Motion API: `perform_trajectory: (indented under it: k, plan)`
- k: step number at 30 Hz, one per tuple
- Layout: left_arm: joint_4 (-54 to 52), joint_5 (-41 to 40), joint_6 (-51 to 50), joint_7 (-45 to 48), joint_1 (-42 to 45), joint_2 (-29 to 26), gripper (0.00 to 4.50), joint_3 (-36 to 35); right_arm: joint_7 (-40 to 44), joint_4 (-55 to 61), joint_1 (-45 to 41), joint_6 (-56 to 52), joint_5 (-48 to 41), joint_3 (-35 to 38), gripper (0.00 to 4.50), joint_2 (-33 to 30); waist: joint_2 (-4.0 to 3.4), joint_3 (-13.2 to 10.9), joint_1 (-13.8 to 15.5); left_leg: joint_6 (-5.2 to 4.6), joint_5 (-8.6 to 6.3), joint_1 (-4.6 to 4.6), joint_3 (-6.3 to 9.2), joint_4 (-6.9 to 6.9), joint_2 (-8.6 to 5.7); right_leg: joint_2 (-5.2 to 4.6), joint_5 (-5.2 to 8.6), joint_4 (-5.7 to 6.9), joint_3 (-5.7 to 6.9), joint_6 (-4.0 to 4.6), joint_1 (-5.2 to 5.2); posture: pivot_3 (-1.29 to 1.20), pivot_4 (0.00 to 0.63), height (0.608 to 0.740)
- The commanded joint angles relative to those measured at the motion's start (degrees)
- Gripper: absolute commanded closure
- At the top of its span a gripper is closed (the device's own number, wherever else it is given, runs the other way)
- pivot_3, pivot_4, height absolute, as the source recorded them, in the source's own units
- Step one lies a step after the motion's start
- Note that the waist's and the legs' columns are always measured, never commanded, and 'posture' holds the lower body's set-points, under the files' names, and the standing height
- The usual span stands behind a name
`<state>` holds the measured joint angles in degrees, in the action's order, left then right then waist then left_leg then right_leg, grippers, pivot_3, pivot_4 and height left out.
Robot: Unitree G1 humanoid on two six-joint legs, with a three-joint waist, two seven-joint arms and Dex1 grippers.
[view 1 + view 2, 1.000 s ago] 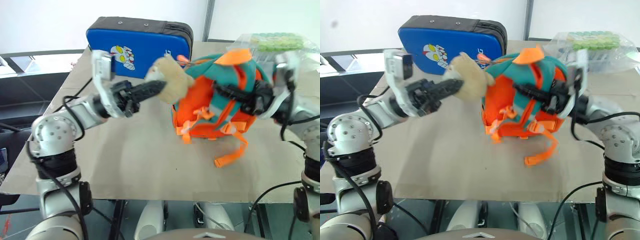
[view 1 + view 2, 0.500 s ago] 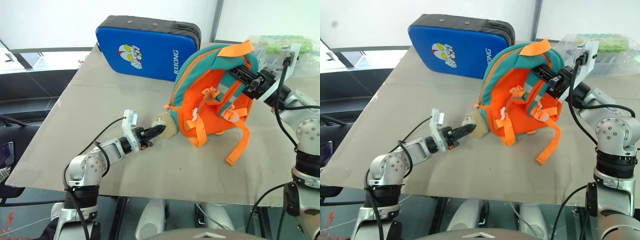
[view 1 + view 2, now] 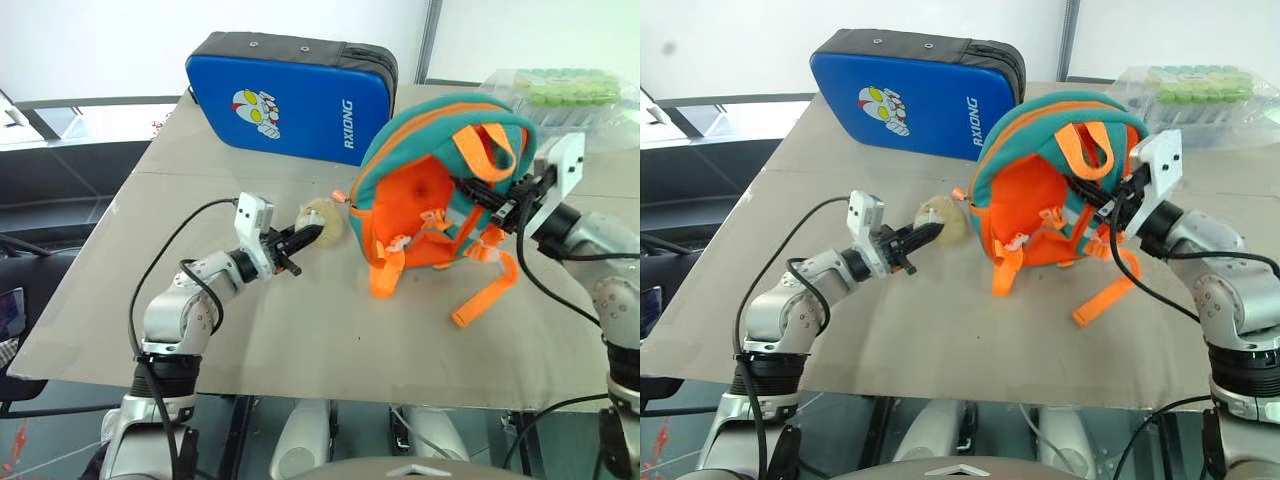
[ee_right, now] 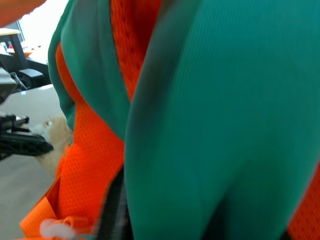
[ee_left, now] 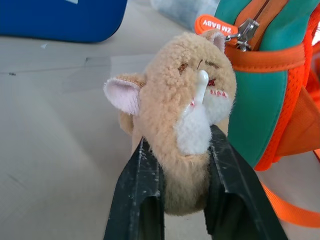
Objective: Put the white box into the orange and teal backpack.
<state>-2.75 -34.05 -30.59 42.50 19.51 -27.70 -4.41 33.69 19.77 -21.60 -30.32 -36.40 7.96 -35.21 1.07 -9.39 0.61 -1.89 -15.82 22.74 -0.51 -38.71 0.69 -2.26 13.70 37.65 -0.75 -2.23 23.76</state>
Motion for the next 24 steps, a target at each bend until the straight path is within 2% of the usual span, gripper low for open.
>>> perform_trajectory:
  k: [1, 2, 4, 5, 10, 13, 19, 24]
  plan:
    - [-5.4, -1.8, 0.0, 2.7, -2.2, -3.2, 1.64, -3.1, 3.0, 4.5, 3.3, 1.3, 0.1, 3.5, 1.47, -3.4, 0.0, 0.0, 0.0, 0.0, 0.0, 0.0, 0.02, 0.01, 0.02, 0.0, 0.0, -0.02, 0.01, 0.0, 0.0, 0.0, 0.15, 0.74]
    - [-6.9, -2.2, -0.7, 2.7, -3.1, -3.9, 1.28, -3.7, 3.7, 5.7, 4.6, 0.6, -0.4, 4.4, 1.11, -4.7, -0.01, 0.0, 0.0, 0.0, 0.0, 0.0, 0.02, 0.01, 0.04, 0.01, 0.01, -0.03, 0.0, 0.0, 0.0, 0.0, 0.15, 0.74]
    - [-9.9, -3.5, -2.3, 2.8, -5.4, -5.4, 0.28, -5.1, 4.6, 7.6, 7.2, -0.3, -1.4, 7.2, 0.11, -7.1, 0.0, 0.0, 0.0, 0.0, 0.0, 0.06, 0.04, 0.07, 0.09, -0.01, 0.01, -0.09, -0.03, -0.01, 0.04, 0.0, 0.15, 0.74]
    - [-11.5, -4.2, -2.8, 3.0, -6.9, -6.0, 0.1, -6.0, 5.8, 8.6, 8.9, -1.1, -2.8, 9.1, 0.01, -8.6, 0.0, 0.0, 0.0, 0.0, 0.0, 0.06, 0.05, 0.07, 0.1, -0.02, 0.01, -0.1, -0.06, -0.01, 0.04, 0.0, 0.15, 0.74]
    - [-17.7, -4.2, -0.2, 4.3, -17.2, -7.3, 0.1, -9.1, 10.5, 11.6, 17.5, -2.6, -5.1, 16.8, 0.01, -13.8, -0.01, 0.0, 0.0, 0.0, 0.0, -0.05, 0.06, 0.09, 0.15, -0.25, 0.01, -0.08, -0.1, 0.0, -0.05, 0.0, 0.15, 0.74]
    - [-20.8, -4.9, 0.9, 4.1, -23.7, -6.3, 0.1, -10.5, 12.5, 10.5, 23.3, -0.4, -2.0, 19.8, 0.01, -15.3, 0.0, 0.0, 0.0, 0.0, -0.01, -0.13, 0.04, 0.11, 0.15, -0.27, 0.02, -0.09, -0.11, 0.01, -0.1, 0.0, 0.15, 0.74]
    - [-23.3, -4.8, 3.2, 3.4, -33.2, -5.3, 0.1, -14.0, 17.4, 4.0, 34.3, 7.8, 5.4, 22.4, 0.01, -14.3, 0.02, 0.0, 0.2, 0.0, 0.0, -0.16, 0.03, 0.1, 0.12, -0.02, 0.04, -0.1, -0.12, 0.0, -0.14, 0.0, 0.15, 0.74]
    - [-24.4, -4.8, 4.3, 4.8, -38.5, -6.8, 0.1, -17.4, 21.2, -2.6, 38.4, 13.4, 7.6, 23.9, 0.01, -13.4, -0.01, 0.0, 0.1, 0.0, -0.01, -0.26, -0.14, 0.12, 0.19, 0.09, 0.16, -0.11, -0.15, 0.2, -0.14, 0.0, 0.15, 0.74]
